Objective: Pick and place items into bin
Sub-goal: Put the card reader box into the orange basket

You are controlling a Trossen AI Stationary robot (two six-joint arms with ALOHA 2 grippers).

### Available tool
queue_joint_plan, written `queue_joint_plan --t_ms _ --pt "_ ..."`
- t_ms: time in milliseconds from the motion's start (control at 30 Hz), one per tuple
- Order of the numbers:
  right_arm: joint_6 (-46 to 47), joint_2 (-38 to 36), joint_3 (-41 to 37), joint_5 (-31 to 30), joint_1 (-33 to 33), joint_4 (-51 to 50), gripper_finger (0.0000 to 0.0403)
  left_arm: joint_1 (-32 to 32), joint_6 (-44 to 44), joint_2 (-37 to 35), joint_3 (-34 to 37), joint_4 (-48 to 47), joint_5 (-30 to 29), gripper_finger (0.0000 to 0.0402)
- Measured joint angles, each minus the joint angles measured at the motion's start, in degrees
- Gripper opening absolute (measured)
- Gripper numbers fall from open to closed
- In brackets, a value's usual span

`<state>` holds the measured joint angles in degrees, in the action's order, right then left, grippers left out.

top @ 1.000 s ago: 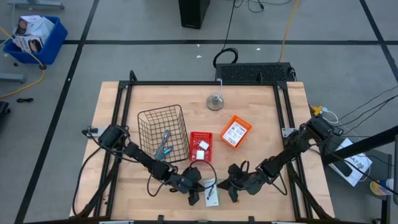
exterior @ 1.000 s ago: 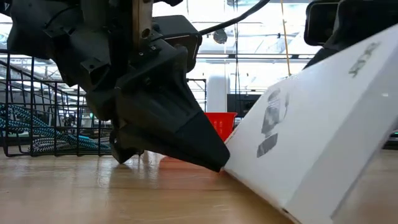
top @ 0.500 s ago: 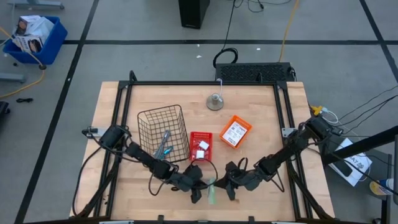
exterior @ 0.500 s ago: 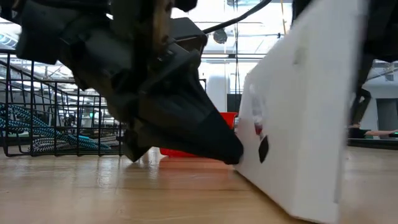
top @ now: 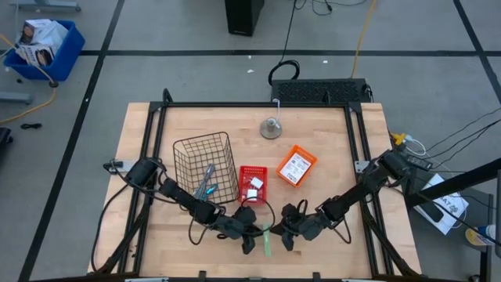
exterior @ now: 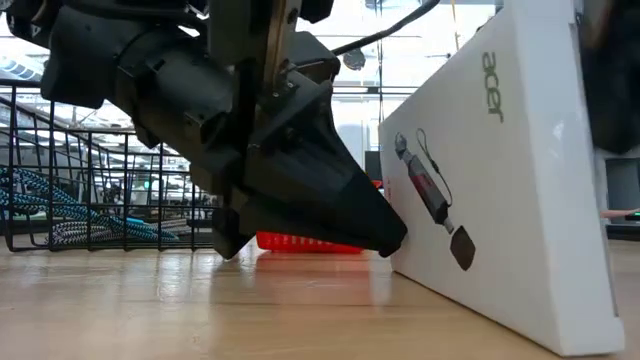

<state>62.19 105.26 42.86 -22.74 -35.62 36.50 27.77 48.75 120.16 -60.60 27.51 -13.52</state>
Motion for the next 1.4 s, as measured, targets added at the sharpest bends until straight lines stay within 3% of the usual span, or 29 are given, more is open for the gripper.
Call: queue_joint_plan --t_ms 433,700,1400 --pt "-0.24 1.31 -0.07 1.01 -0.17 2.79 0.0000 0.44 -0.02 -0.11 -0.02 -0.16 0.44 0.0030" --pt "-0.55 1.44 -0.12 0.44 -0.17 2.30 0.0000 0.42 0.81 -0.20 -0.04 5.33 3.40 0.0031" --pt "-0.06 1.44 -0.12 0.41 -0.28 1.41 0.0000 0.44 -0.47 -0.26 -0.09 8.67 3.28 0.0031"
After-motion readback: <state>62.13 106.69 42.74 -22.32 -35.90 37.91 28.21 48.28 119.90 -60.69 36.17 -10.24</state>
